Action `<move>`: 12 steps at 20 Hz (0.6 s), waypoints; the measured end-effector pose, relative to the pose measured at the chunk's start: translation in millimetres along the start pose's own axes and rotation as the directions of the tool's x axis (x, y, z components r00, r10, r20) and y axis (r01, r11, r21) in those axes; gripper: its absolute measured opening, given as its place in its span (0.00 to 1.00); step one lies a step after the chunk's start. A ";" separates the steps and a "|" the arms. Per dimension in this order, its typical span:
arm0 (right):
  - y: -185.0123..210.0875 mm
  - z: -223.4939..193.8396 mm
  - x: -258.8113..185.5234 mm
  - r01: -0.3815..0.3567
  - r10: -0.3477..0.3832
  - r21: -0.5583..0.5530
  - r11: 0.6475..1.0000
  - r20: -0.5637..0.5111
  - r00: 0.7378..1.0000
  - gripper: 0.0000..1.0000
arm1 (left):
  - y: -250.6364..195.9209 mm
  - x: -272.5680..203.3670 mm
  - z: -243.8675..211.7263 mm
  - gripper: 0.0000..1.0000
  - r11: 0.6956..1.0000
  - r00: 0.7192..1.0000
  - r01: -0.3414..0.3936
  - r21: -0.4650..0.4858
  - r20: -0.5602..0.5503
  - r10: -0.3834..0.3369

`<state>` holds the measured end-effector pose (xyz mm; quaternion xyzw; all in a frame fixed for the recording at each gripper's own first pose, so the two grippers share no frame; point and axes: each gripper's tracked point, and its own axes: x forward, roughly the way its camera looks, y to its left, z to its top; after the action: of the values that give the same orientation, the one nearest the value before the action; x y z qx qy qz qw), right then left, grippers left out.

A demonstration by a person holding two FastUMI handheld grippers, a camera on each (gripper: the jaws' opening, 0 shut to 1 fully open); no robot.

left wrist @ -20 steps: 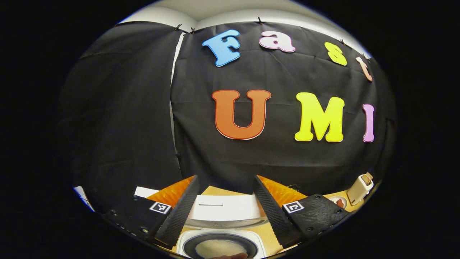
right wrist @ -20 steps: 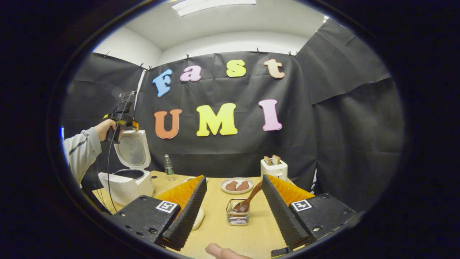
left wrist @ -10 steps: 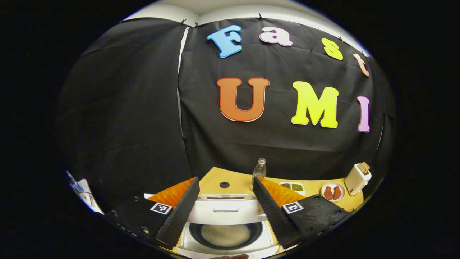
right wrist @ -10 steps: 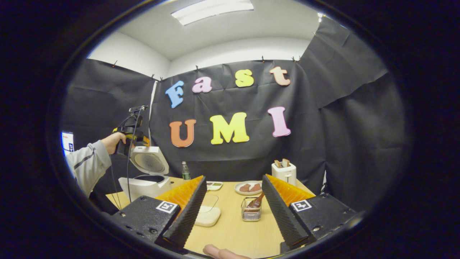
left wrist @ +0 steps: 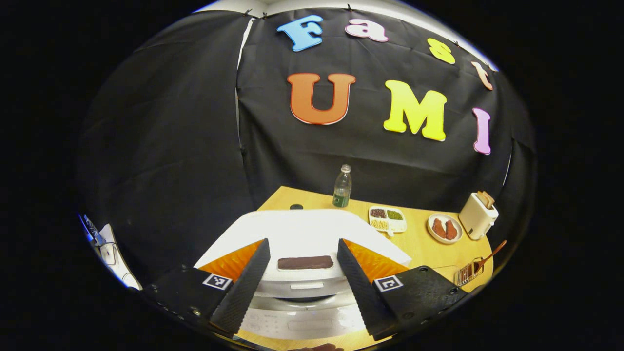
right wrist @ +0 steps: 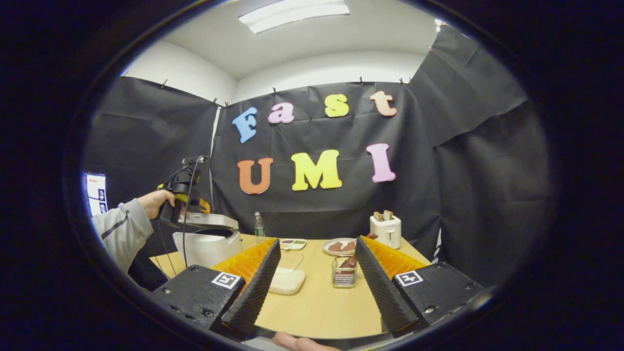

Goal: Close the left gripper, press the button to open the rice cooker; take a wooden spoon from the chopstick holder with the right hand, scoop a spoonful of rice and pour it into the rice cooker, then put the wooden spoon back into the chopstick holder.

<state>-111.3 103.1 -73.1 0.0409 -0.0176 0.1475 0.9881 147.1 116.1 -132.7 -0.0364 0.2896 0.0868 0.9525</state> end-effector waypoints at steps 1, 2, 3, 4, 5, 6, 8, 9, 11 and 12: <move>-1.2 5.2 -5.4 0.009 -0.009 -0.004 1.000 0.019 1.000 1.00 | 0.7 -2.8 -9.9 0.91 1.000 0.999 0.002 -0.004 -0.032 -0.002; -2.9 7.4 -10.0 0.021 -0.021 -0.005 1.000 0.031 0.999 0.99 | -0.1 -6.0 -17.0 0.92 1.000 0.999 0.002 -0.006 -0.054 -0.003; -2.2 7.7 -14.0 0.024 -0.024 -0.010 1.000 0.035 0.999 0.99 | -0.6 -8.7 -24.8 0.95 1.000 0.997 0.006 0.001 -0.075 -0.006; 0.6 6.5 -16.6 0.021 -0.021 -0.017 1.000 0.033 0.999 0.99 | -0.4 -10.5 -33.3 0.95 1.000 0.995 0.006 0.017 -0.095 -0.004; 3.3 6.8 -18.1 0.018 -0.017 -0.021 1.000 0.031 0.999 1.00 | -0.8 -10.9 -42.3 0.95 0.999 0.993 0.006 0.038 -0.121 -0.001; 4.9 8.8 -19.8 0.016 -0.016 -0.020 1.000 0.033 0.999 0.99 | -1.1 -11.6 -52.1 0.95 0.999 0.988 0.013 0.046 -0.157 -0.005; 8.8 10.3 -22.7 0.011 -0.010 -0.024 1.000 0.039 0.999 1.00 | 1.4 -13.6 -61.4 0.96 0.999 0.978 0.015 0.050 -0.207 -0.004; 10.8 10.2 -23.2 0.005 -0.004 -0.033 0.999 0.040 0.999 1.00 | 1.0 -12.7 -63.7 0.96 0.999 0.978 0.015 0.050 -0.211 -0.005; 15.2 10.8 -25.9 -0.004 0.006 -0.043 0.999 0.043 0.999 0.99 | 0.4 -12.7 -65.1 0.96 0.999 0.979 0.010 0.047 -0.203 0.000; 15.5 9.5 -26.0 -0.004 0.006 -0.044 0.999 0.043 0.999 0.99 | 0.9 -11.4 -65.4 1.00 0.999 0.980 0.008 0.050 -0.198 0.002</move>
<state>-140.9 109.5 -63.8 0.0224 -0.0422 0.1488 0.9877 102.0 107.5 -180.6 -0.0212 0.3851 0.0738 0.9197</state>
